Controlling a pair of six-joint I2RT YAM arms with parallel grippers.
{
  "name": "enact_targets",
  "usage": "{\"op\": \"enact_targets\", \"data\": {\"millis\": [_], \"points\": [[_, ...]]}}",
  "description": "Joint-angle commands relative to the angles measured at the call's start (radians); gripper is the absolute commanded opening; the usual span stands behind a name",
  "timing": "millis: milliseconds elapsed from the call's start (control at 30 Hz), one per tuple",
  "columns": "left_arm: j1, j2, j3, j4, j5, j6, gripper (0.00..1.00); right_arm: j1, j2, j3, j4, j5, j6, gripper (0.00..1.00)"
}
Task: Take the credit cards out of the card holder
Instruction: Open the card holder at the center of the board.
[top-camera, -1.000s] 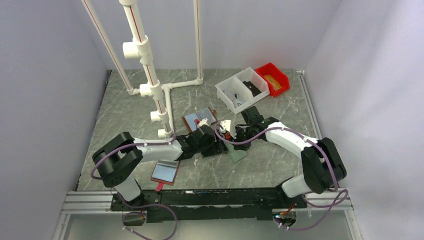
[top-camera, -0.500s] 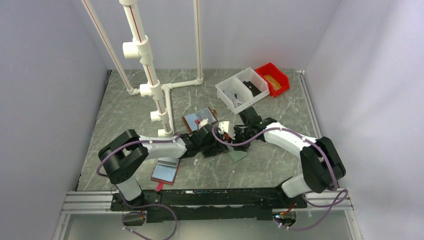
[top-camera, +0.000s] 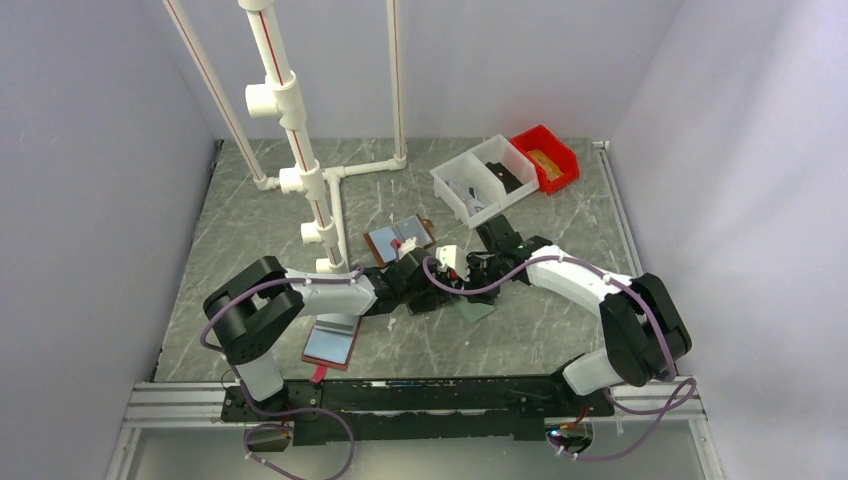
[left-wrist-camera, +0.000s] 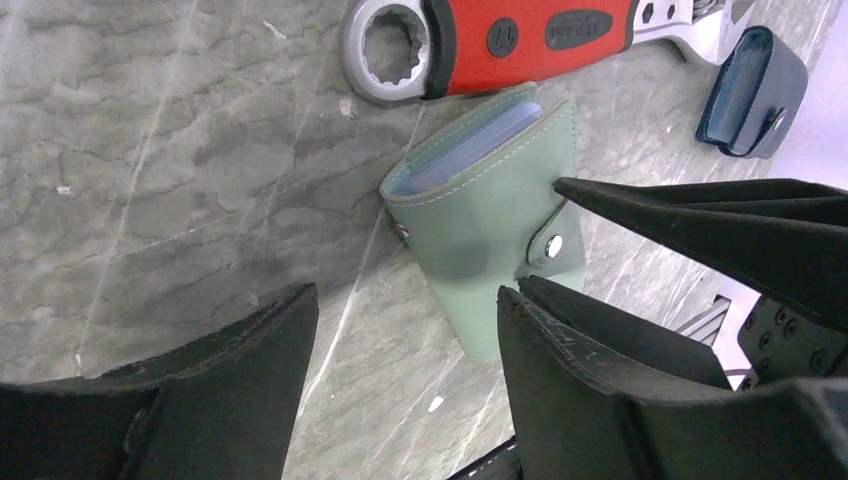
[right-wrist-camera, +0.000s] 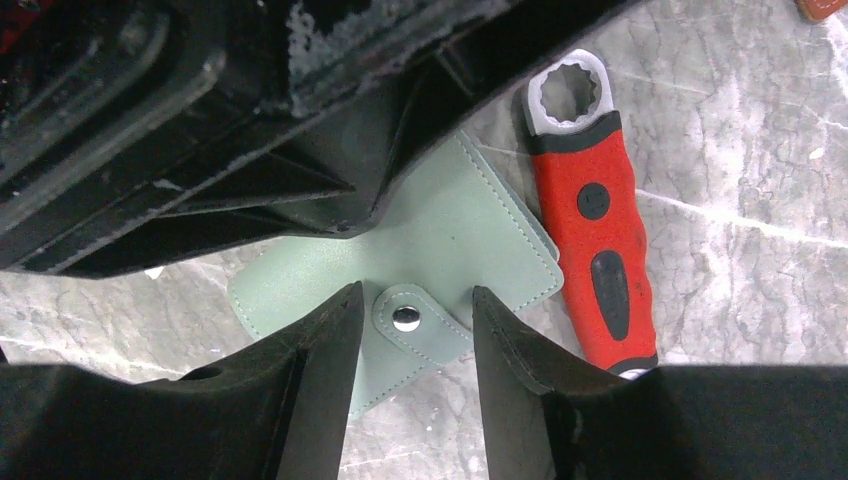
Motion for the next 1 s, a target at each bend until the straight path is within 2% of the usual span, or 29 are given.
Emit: {"op": "enact_targets", "data": {"millis": [0,67,200,467,800,967], "points": [[0.000,0.020,0.020,0.026,-0.041,-0.031,0.72,0.018,0.014,-0.018,0.011,0.055,-0.005,0.47],[0.000,0.023,0.018,0.042,-0.045,-0.037,0.71,0.019,0.009,-0.023,0.022,0.067,0.000,0.44],[0.000,0.034,0.015,0.047,-0.054,-0.050,0.71,0.019,0.003,-0.019,0.011,0.059,-0.003,0.31],[-0.001,0.048,-0.010,0.087,-0.050,-0.069,0.71,0.015,-0.005,0.017,-0.048,-0.019,0.001,0.10],[-0.001,0.041,-0.078,0.234,-0.008,0.063,0.65,-0.052,0.021,0.098,-0.111,-0.100,0.085,0.00],[0.000,0.046,-0.141,0.427,0.064,0.164,0.57,-0.085,0.029,0.126,-0.152,-0.167,0.096,0.00]]}}
